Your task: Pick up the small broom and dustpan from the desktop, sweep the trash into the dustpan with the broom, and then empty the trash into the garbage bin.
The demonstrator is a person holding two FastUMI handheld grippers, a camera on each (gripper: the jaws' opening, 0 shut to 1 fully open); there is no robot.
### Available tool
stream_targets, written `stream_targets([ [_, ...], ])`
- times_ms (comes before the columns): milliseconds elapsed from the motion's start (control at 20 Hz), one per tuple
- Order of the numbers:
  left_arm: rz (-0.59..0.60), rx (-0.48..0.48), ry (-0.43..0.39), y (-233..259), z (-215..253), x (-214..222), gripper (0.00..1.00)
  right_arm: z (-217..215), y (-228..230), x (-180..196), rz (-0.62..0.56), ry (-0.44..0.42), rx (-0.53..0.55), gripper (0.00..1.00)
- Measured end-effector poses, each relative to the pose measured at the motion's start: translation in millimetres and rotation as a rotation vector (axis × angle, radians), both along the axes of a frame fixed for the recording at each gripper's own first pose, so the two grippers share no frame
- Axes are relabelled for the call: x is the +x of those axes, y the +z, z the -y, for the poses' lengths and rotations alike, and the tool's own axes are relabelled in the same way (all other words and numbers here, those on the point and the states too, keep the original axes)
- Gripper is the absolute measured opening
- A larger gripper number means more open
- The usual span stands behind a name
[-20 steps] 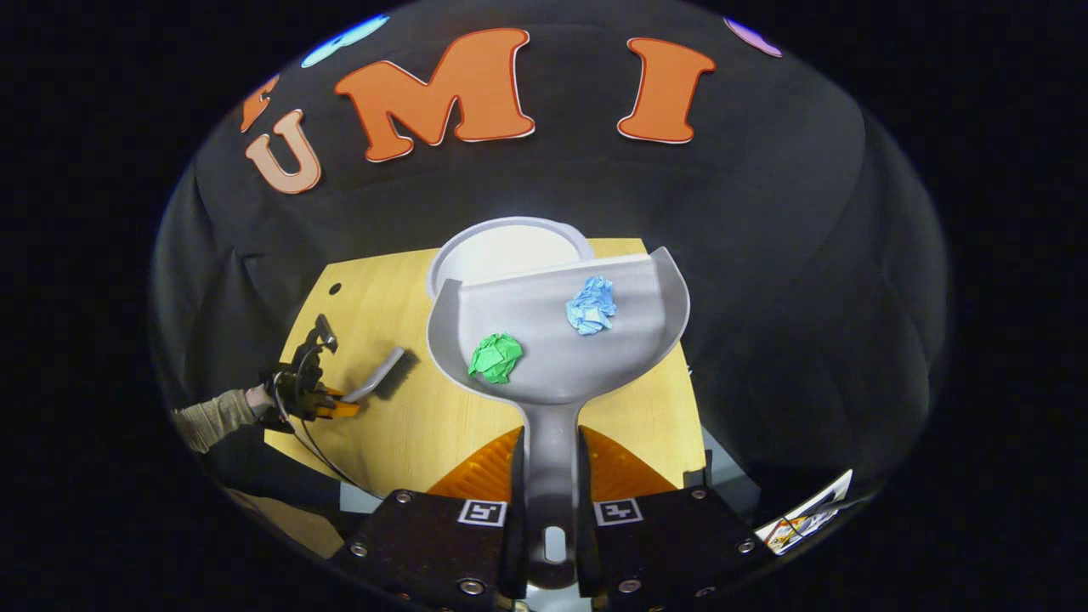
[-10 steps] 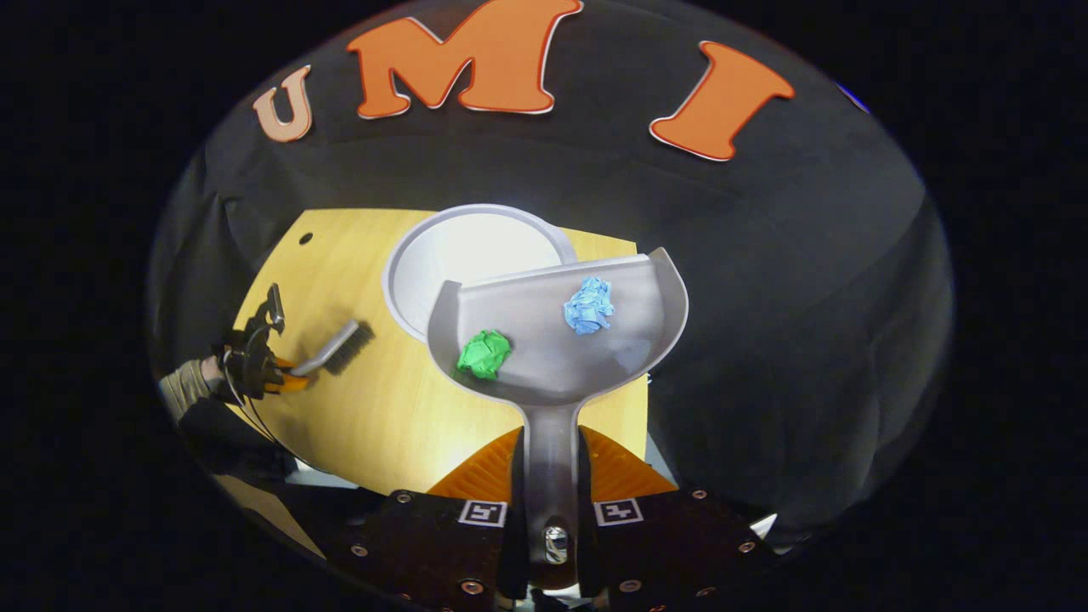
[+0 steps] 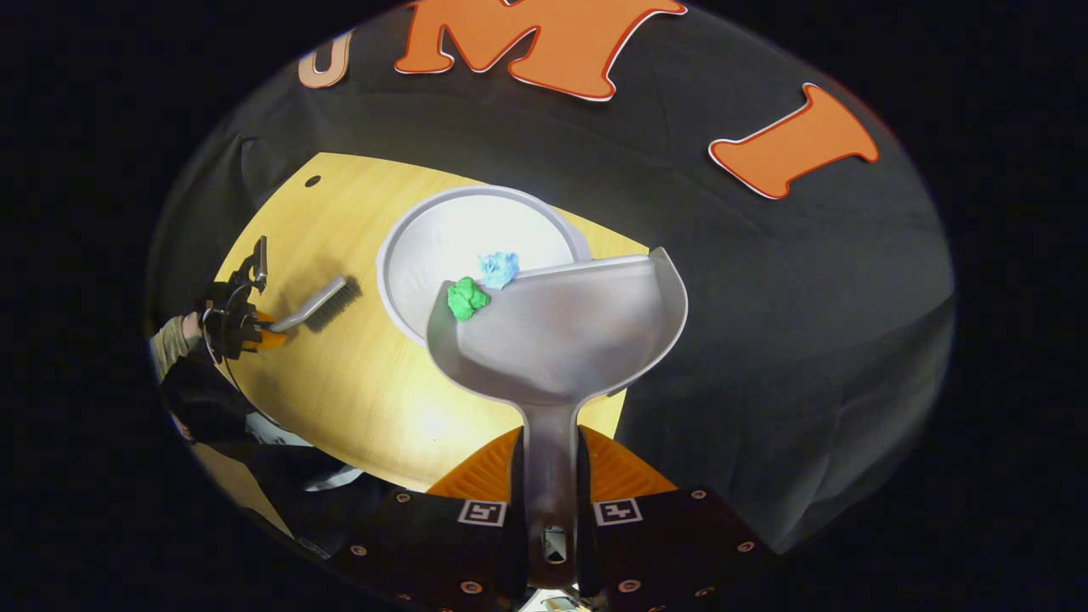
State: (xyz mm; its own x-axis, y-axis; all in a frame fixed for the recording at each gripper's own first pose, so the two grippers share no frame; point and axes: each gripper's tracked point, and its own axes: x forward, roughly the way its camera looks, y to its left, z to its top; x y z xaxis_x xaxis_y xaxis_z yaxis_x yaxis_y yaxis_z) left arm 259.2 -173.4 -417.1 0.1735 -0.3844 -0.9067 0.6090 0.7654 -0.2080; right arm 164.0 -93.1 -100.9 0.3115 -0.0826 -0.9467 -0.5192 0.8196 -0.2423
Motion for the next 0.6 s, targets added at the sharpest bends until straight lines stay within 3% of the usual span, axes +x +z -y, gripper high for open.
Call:
stream_targets([
  [250, 0.005, 0.003, 0.001, 0.2, 0.2, 1.5, 0.14, 8.5, 2.4, 4.3, 0.029, 0.039, -0.066, 0.23],
  [600, 0.011, -0.002, 0.011, -1.4, 0.8, 4.2, 0.14, 7.4, 20.0, 21.8, 0.085, 0.191, -0.218, 0.23],
])
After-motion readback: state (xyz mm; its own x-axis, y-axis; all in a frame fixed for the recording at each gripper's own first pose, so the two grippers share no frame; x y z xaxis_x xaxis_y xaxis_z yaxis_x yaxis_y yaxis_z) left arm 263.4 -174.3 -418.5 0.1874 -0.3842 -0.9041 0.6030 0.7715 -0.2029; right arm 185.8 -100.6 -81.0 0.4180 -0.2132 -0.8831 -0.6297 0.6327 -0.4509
